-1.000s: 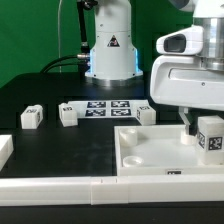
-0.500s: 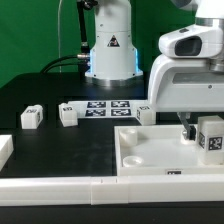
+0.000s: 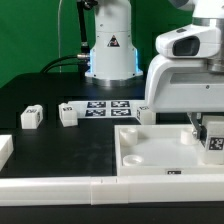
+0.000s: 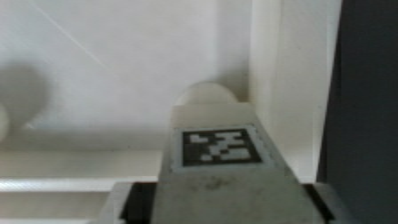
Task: Assemble one leg
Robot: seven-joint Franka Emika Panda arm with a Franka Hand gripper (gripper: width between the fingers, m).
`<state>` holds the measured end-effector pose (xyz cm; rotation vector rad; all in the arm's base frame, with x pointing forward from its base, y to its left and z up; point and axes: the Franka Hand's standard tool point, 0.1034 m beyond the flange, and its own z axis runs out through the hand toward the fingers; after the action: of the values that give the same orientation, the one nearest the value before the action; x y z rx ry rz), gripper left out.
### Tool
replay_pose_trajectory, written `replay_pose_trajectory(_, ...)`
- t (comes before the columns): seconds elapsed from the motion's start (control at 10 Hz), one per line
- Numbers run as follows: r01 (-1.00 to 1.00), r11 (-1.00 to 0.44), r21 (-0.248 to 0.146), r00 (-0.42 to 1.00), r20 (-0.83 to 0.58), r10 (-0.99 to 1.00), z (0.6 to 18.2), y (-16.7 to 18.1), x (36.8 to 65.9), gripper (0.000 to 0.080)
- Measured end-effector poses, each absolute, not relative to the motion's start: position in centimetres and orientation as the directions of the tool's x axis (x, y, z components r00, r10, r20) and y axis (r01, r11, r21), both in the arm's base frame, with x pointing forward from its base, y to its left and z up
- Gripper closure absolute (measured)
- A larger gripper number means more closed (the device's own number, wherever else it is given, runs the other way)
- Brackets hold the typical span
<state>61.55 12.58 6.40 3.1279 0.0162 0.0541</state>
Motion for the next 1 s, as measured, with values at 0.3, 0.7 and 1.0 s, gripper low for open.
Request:
replay_pose_trajectory(0.3,-0.104,-0.995,0.006,0.993,0.051,-0.103,6.37,12.55,61.64,0.0511)
replay_pose_trajectory(0.7,-0.575,-0.818,-0.019,0.816,0.049,-0.575,6.35,12.30,61.68,0.0509)
replay_pose_trajectory(1.0,-0.869,-0.493,-0.045,0.493,0.021,-0.870,6.37,12.11,61.74,0.0509)
